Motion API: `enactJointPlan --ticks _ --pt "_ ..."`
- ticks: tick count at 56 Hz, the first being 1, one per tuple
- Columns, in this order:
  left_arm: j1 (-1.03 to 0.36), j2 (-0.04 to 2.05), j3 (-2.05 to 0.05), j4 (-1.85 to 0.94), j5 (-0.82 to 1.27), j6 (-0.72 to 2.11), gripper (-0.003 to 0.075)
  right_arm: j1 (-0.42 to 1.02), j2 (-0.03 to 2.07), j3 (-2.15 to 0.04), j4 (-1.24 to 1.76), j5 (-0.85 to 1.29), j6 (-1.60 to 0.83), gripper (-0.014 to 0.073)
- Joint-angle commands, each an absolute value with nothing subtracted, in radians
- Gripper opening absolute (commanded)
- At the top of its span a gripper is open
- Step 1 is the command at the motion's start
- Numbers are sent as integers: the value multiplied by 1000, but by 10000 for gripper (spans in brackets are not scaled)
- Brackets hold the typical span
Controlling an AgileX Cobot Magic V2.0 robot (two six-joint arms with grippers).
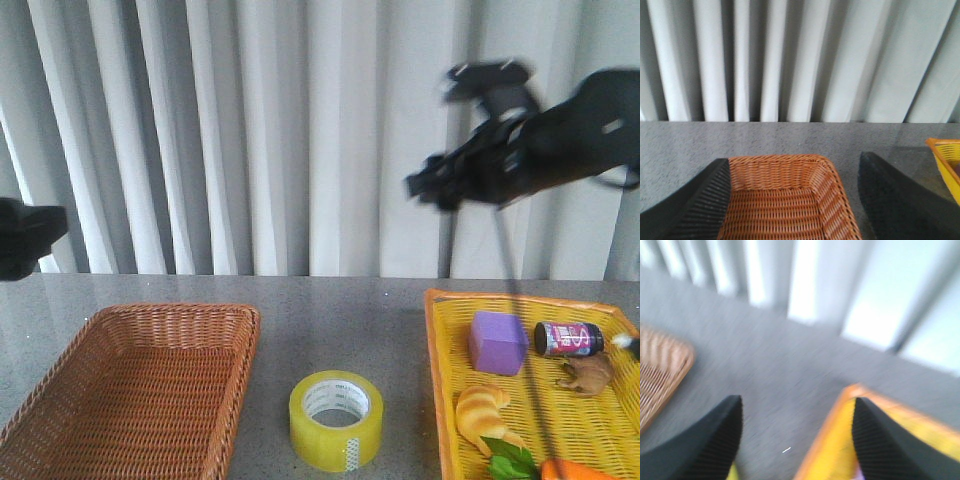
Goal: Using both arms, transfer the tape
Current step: 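Reach the left gripper down to the tape roll on the table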
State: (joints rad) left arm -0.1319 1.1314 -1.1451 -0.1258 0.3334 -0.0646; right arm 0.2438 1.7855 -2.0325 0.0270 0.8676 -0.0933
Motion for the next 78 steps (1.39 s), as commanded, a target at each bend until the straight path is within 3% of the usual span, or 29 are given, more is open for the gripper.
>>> enactJointPlan --ticks 1,12,33,49,78 --pt "-167 1161 -1244 -130 323 -56 523 197 1670 -2062 15 822 -118 344" --pt "-240 1270 -1390 -130 394 -56 523 95 1588 -2062 8 934 -119 -16" --pt "-414 1556 -1660 -129 529 15 523 13 1507 -2062 -85 1108 -111 -8" --pt "-450 1794 -1794 -133 649 22 523 13 1507 -2062 -76 1114 -111 -7" --pt "-510 2004 -1832 -137 617 167 523 13 1507 -2062 -75 1112 -111 -7"
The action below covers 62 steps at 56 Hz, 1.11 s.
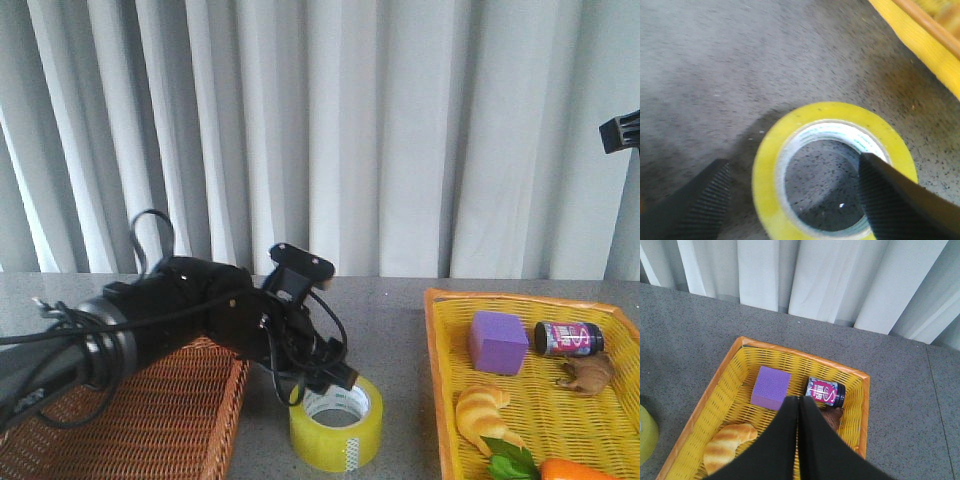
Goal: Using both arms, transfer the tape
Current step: 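Reach the left gripper down to the tape roll on the table, then grasp the tape roll with the left gripper and lift it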
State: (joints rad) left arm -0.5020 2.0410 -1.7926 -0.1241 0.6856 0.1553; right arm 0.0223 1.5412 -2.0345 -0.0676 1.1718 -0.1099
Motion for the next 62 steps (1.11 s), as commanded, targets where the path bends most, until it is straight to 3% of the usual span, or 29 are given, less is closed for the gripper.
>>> enactJointPlan --ticks 1,41,49,62 --pt "-510 2010 -1832 -137 617 167 523 13 1507 -2062 -75 1113 -111 -7" --pt "-508 2092 -1833 -127 619 64 510 13 1507 -2062 -75 1114 -111 -7" --pt "-508 2104 -1833 -126 626 65 391 13 1507 -2062 -75 1114 -111 -7" --pt "-508 2105 -1851 -126 610 65 59 13 1507 -2062 -75 1117 -111 -7"
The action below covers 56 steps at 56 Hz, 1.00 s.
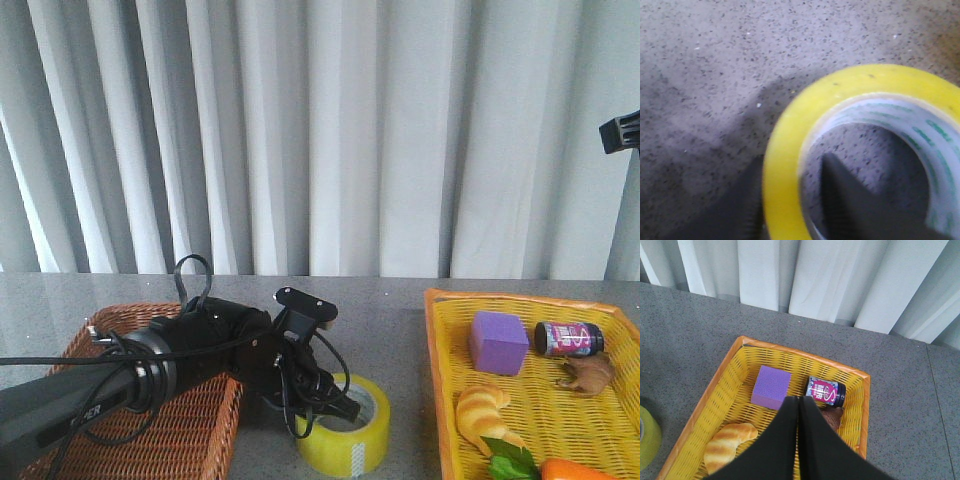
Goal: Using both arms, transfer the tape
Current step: 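Grasp the tape roll with the left gripper and lift it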
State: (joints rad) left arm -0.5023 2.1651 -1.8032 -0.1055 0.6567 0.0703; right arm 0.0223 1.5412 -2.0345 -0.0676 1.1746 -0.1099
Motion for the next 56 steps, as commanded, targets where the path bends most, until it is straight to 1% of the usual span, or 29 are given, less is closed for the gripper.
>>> enactJointPlan --ticks 1,4,5,16,22,27,32,39,49,56 --pt "-508 2105 -1858 -126 611 64 35 13 1507 -2062 -75 1117 -111 -7" --pt "-508 2105 -1882 -126 622 63 -6 13 1507 -2062 -75 1117 -111 -7" --pt "-508 2105 -1891 -126 629 63 -8 13 1507 -2062 -75 1117 -111 -7" --pt "-508 2105 -2042 -97 739 62 -1 13 1507 -2062 -75 1117 -111 -7" --pt "-508 2099 -2140 -8 804 13 13 13 1507 -2062 -75 1117 -111 -7" --pt "-508 2071 -2191 118 802 -45 35 13 1507 -2062 -75 1117 -111 -7" --pt "-502 2026 -2194 262 788 -106 64 13 1507 -2062 -75 1117 -111 -7" --pt "-458 1967 -2194 361 829 -219 103 13 1507 -2062 -75 1117 -111 -7" --pt "-352 1903 -2166 335 908 -268 111 13 1507 -2062 -75 1117 -111 -7" --pt "-292 1862 -2079 313 909 -266 111 13 1507 -2062 -75 1117 -111 -7"
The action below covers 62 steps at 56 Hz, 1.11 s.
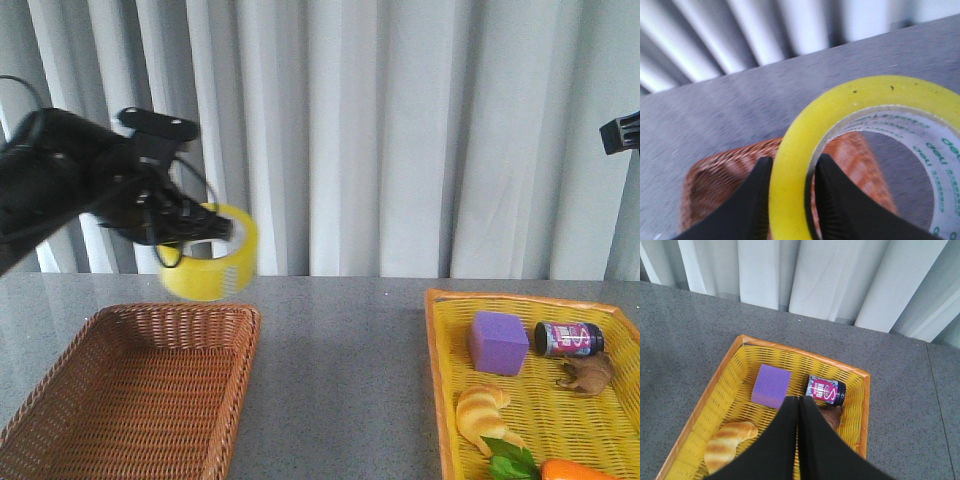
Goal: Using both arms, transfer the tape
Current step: 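Grasp the tape roll with the left gripper and lift it, then lower the tape roll into the brown wicker basket with the left gripper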
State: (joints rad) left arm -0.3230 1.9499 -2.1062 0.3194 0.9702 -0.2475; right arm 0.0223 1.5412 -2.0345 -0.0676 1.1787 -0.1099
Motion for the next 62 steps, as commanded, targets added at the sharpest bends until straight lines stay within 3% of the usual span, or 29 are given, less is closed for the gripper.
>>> enactJointPlan --ticks 1,13,29,62 --pt "-283 1858 -2069 310 910 -266 111 13 1507 -2062 -75 1116 -111 -7" --pt "-226 1847 -1861 309 895 -266 111 13 1507 -2062 -75 1116 -111 -7" --pt "-221 1847 -1613 307 693 -278 111 13 1507 -2062 -75 1116 -111 -7" --pt "-217 1946 -1563 309 722 -276 112 13 1507 -2062 -75 1117 -111 -7"
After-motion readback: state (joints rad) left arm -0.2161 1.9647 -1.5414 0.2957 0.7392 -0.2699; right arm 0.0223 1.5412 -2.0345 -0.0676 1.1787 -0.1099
